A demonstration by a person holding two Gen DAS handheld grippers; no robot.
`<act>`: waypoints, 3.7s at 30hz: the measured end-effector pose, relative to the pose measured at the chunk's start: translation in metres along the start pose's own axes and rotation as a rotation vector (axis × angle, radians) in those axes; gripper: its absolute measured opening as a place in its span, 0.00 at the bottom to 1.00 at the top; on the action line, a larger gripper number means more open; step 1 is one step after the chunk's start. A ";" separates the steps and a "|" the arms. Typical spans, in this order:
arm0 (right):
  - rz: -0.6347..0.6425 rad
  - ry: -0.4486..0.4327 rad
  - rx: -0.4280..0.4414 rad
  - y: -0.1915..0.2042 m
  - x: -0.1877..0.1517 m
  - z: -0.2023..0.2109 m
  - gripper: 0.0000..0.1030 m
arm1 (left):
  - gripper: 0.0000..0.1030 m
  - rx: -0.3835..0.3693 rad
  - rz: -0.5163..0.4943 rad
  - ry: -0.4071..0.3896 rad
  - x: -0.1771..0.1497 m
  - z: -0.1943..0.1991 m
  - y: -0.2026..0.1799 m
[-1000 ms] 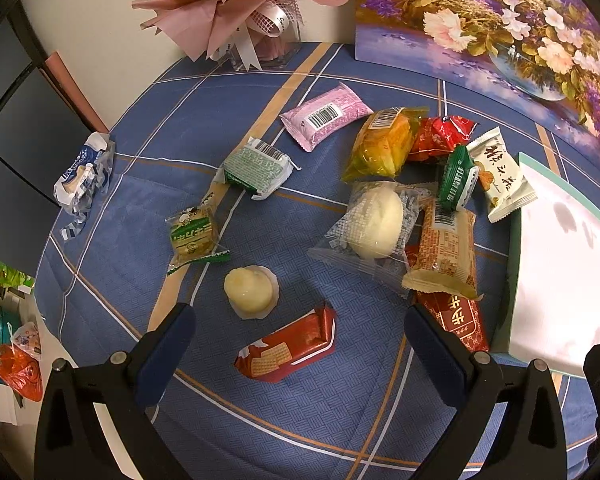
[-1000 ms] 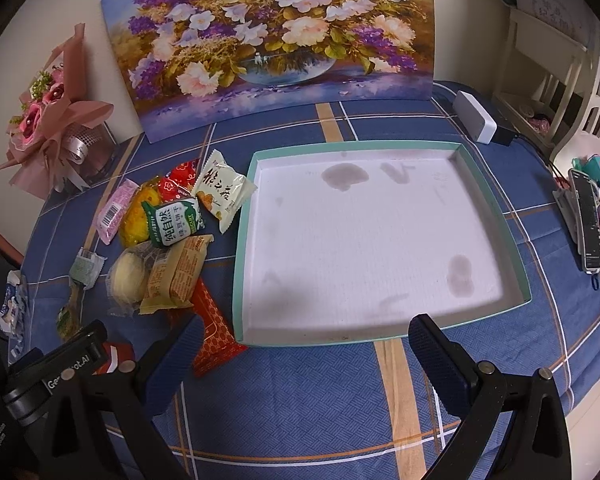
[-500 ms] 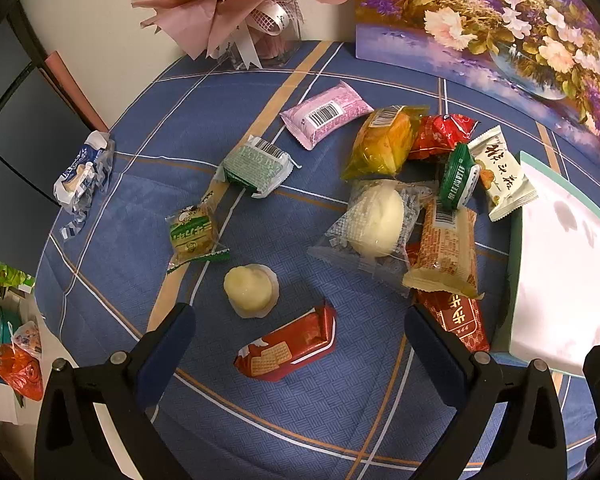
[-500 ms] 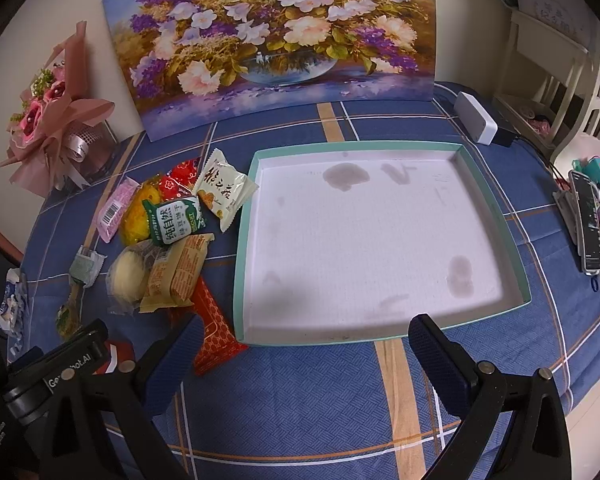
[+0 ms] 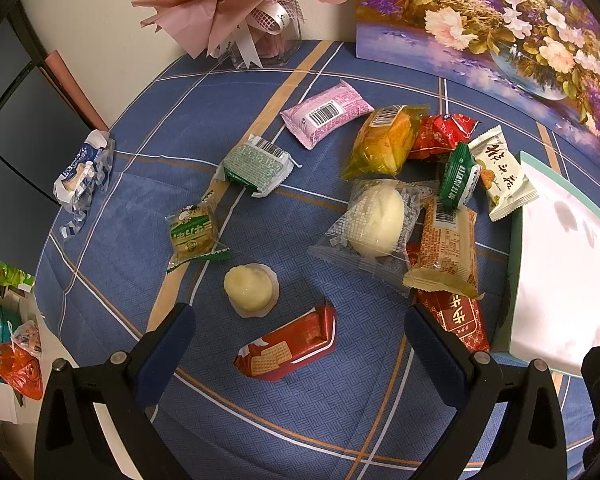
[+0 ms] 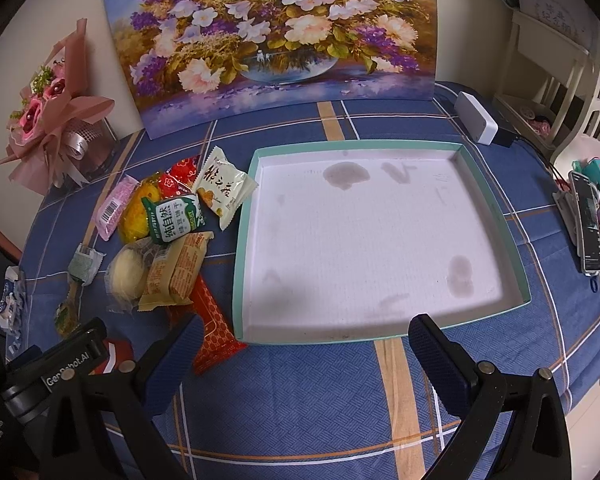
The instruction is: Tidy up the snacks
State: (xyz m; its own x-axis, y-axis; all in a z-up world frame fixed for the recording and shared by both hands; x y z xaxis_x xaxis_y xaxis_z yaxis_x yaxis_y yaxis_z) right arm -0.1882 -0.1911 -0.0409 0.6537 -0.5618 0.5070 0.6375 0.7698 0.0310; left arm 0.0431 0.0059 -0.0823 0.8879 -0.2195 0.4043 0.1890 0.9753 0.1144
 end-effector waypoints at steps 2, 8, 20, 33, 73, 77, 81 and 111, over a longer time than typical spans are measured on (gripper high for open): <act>0.000 0.000 0.000 0.000 0.000 0.000 1.00 | 1.00 0.000 0.001 0.001 -0.001 0.000 0.000; 0.006 0.001 -0.001 0.001 -0.001 -0.001 1.00 | 1.00 -0.001 0.005 0.005 -0.003 -0.002 0.001; 0.041 0.018 0.025 0.015 -0.001 -0.005 1.00 | 1.00 0.009 0.153 0.024 0.004 -0.006 0.033; 0.148 0.158 0.176 0.083 -0.019 -0.044 1.00 | 1.00 -0.026 0.298 0.124 -0.001 -0.032 0.069; 0.310 0.272 0.115 0.160 -0.050 -0.129 0.41 | 1.00 -0.109 0.278 0.306 -0.035 -0.057 0.047; 0.304 0.280 0.127 0.166 -0.055 -0.130 0.37 | 1.00 -0.124 0.204 0.286 -0.039 -0.045 0.035; 0.295 0.294 0.140 0.158 -0.069 -0.126 0.33 | 1.00 -0.142 0.097 0.289 -0.044 -0.036 0.019; 0.203 0.307 0.174 0.064 -0.064 -0.097 0.34 | 0.54 -0.274 -0.065 0.379 -0.111 -0.026 -0.068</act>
State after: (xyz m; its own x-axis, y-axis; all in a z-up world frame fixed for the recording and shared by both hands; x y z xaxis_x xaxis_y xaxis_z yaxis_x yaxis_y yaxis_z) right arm -0.1495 -0.1351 -0.1544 0.8675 -0.4369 0.2376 0.4215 0.8995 0.1151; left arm -0.0571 -0.0352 -0.1588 0.9516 -0.3051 0.0385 0.3074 0.9418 -0.1357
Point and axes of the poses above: each gripper's, at about its wrist camera, not at the fingertips, and z roughly against the way its jaws point, y to its left, x to its top, the point moved 8 cm from there along -z, roughly the way its jaws point, and after that the axes turned 5 degrees about z, right-handed, at the moved point
